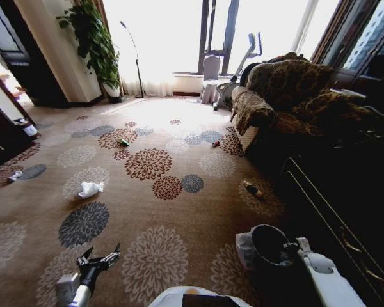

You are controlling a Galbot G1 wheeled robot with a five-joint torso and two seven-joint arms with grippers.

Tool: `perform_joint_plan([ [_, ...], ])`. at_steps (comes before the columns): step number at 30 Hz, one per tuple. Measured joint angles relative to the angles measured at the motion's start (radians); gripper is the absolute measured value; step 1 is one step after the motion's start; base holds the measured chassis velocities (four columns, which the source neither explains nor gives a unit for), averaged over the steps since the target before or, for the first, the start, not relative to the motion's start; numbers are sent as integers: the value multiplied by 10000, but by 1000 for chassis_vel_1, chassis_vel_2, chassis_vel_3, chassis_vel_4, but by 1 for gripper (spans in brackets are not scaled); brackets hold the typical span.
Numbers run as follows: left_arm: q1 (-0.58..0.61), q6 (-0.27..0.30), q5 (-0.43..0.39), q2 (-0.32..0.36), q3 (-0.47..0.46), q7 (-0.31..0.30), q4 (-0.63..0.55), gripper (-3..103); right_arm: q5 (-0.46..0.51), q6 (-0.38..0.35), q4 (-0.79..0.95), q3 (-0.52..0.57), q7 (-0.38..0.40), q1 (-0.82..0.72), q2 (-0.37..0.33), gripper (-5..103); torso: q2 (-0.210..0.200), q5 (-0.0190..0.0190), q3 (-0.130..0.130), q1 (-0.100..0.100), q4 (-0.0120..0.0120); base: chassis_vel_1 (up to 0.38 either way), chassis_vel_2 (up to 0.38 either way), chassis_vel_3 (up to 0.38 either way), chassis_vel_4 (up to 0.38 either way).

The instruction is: Pick up the trash from the ground and place it into the trash bin.

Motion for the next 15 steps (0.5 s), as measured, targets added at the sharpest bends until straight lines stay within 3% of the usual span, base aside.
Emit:
perform_joint_plan([
  [9, -1318, -28, -246, 468, 623, -141, 627, 100, 1302, -113, 2253, 398, 185, -1463, -147, 2, -5, 15, 4, 3, -5, 0, 0, 0, 0],
  [12, -1829, -89, -337, 570, 856, -180, 940, 100, 1352, -209, 2889, 575, 367, -1842, -148, 1, -4, -10, 1, 2, -2, 0, 0, 0, 0],
  [15, -2048, -132, -357, 654, 975, -188, 1139, 100, 1218, -247, 2993, 630, 482, -1949, -113, 0, -4, -8, 0, 2, -1, 0, 0, 0, 0],
])
